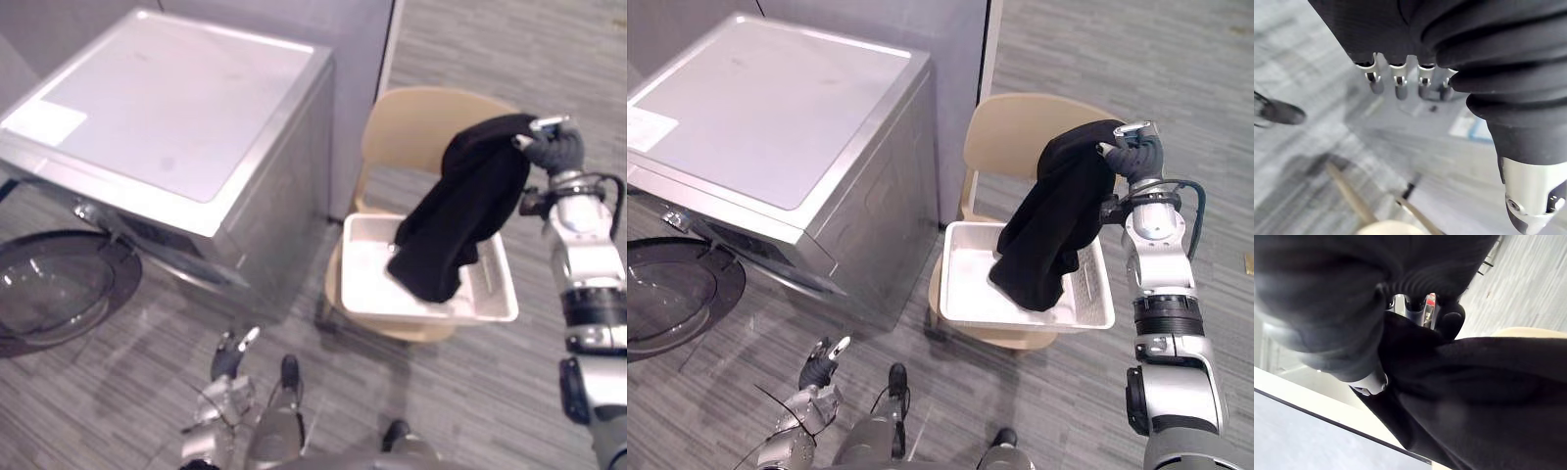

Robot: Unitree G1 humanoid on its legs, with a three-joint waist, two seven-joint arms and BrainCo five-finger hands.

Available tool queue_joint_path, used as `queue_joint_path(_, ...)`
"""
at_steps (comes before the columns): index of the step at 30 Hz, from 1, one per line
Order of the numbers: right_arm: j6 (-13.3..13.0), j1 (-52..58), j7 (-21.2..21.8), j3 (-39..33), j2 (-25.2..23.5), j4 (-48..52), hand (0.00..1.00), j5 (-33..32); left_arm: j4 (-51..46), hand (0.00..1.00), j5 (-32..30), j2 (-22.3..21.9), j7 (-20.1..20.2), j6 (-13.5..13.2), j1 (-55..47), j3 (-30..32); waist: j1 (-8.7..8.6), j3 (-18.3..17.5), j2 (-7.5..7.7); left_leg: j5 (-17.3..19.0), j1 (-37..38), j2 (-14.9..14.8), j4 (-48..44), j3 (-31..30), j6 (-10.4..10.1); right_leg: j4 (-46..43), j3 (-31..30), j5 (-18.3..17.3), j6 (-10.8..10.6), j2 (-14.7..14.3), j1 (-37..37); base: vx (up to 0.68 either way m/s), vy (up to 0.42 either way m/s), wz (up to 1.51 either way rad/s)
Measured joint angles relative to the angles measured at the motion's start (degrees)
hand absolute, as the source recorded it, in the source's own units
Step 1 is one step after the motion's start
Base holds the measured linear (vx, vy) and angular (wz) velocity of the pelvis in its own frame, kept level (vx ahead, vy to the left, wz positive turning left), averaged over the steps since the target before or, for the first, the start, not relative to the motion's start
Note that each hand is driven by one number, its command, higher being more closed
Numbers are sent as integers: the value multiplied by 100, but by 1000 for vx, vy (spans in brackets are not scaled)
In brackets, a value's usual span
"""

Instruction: Pick up the laundry basket with both hands and put the clothes into the washing machine.

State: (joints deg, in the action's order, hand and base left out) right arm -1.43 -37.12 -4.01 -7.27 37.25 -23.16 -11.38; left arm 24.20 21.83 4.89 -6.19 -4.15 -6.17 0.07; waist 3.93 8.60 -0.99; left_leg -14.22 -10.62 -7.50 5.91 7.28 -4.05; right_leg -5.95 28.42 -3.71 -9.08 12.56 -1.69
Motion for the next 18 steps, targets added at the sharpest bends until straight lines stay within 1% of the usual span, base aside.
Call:
queue_joint_path(1, -21, 0, 0, -36, 0, 1, 100, -39, -408, 0, 1, 5, 10, -5, 34, -121, -9, -33, 9, 5, 94, -20, 2, 5, -7, 55, -6, 16, 4, -31, -105, 0, 0, 0)
queue_joint_path(5, -23, -4, -2, -79, -8, 1, 100, -208, -1311, 0, 4, 49, 85, -82, 133, -486, -9, -288, 9, 5, 258, -59, 2, 58, -8, 133, -38, 46, 31, -79, -268, -22, -22, -5)
queue_joint_path(7, -23, -54, -3, -69, -7, 1, 100, -266, -1852, 0, 15, 63, 94, -91, 143, -595, -20, -417, -10, 17, 346, -40, 2, 87, -24, 153, -64, 58, 44, -91, -336, -40, 0, -8)
queue_joint_path(9, -23, -192, -5, -46, -6, 1, 100, -276, -2303, 0, 20, 87, 91, -157, 269, -652, -29, -483, -57, 28, 459, -53, 3, 128, -37, 156, -150, 72, 43, -98, -397, -55, 7, -14)
queue_joint_path(10, -23, -268, -17, 37, -4, 1, 100, -284, -2428, 0, 20, 117, 84, -169, 357, -670, -29, -517, -81, 29, 502, -53, 3, 153, -38, 155, -170, 78, 42, -95, -417, -73, 8, -11)
queue_joint_path(12, -23, -504, -14, 254, -2, 5, 100, -383, -2631, 0, 21, 156, 61, -227, 614, -686, -89, -572, -153, 57, 552, -58, 4, 176, -71, 161, -218, 100, 46, -97, -419, -91, 18, -8)
queue_joint_path(13, -23, -708, -13, 405, -2, 8, 100, -397, -2721, 0, 21, 170, 46, -310, 828, -690, -148, -607, -206, 59, 547, -63, 4, 193, -73, 204, -233, 135, 39, -111, -424, -97, 23, -11)
queue_joint_path(14, -23, -888, -21, 524, -1, 15, 100, -436, -2731, 0, 21, 201, -22, -360, 1086, -734, -159, -634, -248, 60, 554, -74, 4, 238, -74, 229, -289, 171, 33, -120, -420, -79, 18, -13)
queue_joint_path(15, -23, -979, -22, 581, -1, 25, 100, -452, -2730, 0, 23, 238, -45, -377, 1228, -782, -158, -642, -258, 75, 563, -96, 4, 251, -58, 255, -322, 193, 41, -130, -433, -54, -9, -20)
queue_joint_path(16, -23, -1129, -33, 665, -1, 48, 100, -459, -2714, 0, 39, 364, -55, -403, 1519, -925, -150, -642, -256, 88, 596, -154, 4, 294, -39, 390, -350, 294, 60, -179, -504, -59, -15, -20)
queue_joint_path(18, -23, -1420, -55, 816, -4, 61, 100, -511, -2600, 0, 31, 549, -88, -407, 1990, -1190, -154, -647, -246, 90, 615, -163, 4, 378, -37, 554, -414, 403, 95, -238, -542, -76, 0, -20)
